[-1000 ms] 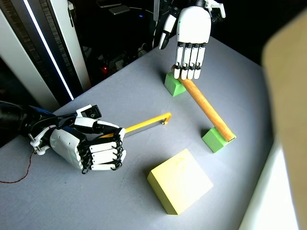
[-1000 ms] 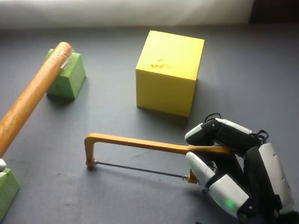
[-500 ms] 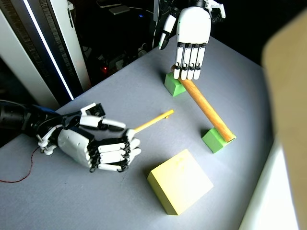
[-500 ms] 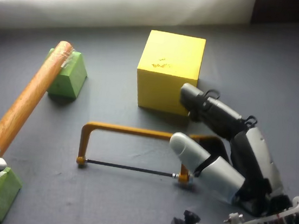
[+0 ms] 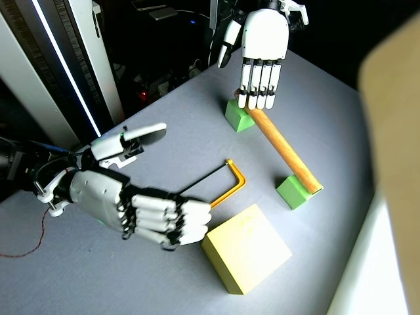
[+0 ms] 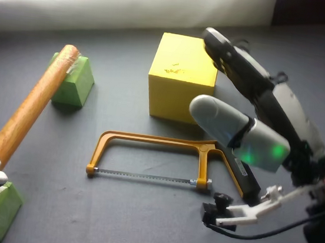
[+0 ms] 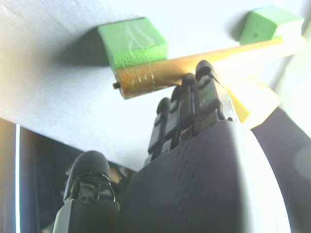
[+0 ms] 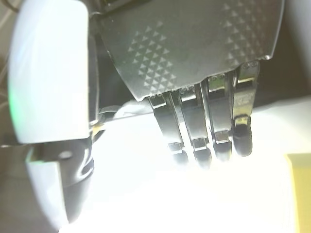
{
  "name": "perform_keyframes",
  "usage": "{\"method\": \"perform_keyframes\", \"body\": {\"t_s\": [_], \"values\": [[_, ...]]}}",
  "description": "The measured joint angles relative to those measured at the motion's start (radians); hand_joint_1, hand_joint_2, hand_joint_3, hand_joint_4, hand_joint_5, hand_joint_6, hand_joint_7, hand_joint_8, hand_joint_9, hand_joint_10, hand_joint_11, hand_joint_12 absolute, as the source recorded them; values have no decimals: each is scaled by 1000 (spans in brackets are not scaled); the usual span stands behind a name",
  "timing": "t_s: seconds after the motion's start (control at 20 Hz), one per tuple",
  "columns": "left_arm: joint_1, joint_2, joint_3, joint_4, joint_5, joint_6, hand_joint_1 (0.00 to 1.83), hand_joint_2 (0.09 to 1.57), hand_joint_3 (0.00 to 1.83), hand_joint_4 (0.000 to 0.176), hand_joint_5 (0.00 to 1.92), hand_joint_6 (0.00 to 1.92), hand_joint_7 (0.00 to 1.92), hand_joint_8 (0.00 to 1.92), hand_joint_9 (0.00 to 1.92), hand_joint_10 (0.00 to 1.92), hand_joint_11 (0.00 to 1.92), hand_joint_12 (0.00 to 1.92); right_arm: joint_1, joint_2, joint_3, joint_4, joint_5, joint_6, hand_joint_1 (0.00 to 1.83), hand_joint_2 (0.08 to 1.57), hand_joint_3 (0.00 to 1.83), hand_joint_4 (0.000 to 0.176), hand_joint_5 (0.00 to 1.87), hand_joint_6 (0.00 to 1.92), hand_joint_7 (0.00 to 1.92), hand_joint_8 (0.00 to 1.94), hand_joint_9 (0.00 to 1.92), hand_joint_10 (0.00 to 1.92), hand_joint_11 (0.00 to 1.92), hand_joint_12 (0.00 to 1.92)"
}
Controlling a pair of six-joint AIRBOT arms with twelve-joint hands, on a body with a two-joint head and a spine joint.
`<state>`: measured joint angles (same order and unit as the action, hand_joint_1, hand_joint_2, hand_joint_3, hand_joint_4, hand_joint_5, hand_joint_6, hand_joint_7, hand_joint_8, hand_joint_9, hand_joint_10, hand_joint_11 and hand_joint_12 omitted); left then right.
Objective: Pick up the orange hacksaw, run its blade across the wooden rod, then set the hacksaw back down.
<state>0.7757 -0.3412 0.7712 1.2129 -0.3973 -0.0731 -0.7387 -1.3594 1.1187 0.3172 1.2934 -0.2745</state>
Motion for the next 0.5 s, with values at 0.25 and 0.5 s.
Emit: {"method": "perform_keyframes", "body": {"t_s": [0.25,0.5], "values": [[-16,-6,31,6,-107,29,0,1288,0,0,35,9,34,9,35,13,1,0,31,111,-58,-116,-127,-24,453,1036,1,0,450,5,509,2,457,8,158,860],[-32,-34,75,-30,-282,127,29,1294,1,0,192,16,174,15,212,6,95,249,45,230,-40,-446,-244,-31,433,1121,0,0,876,24,963,64,894,159,469,1335]]}}
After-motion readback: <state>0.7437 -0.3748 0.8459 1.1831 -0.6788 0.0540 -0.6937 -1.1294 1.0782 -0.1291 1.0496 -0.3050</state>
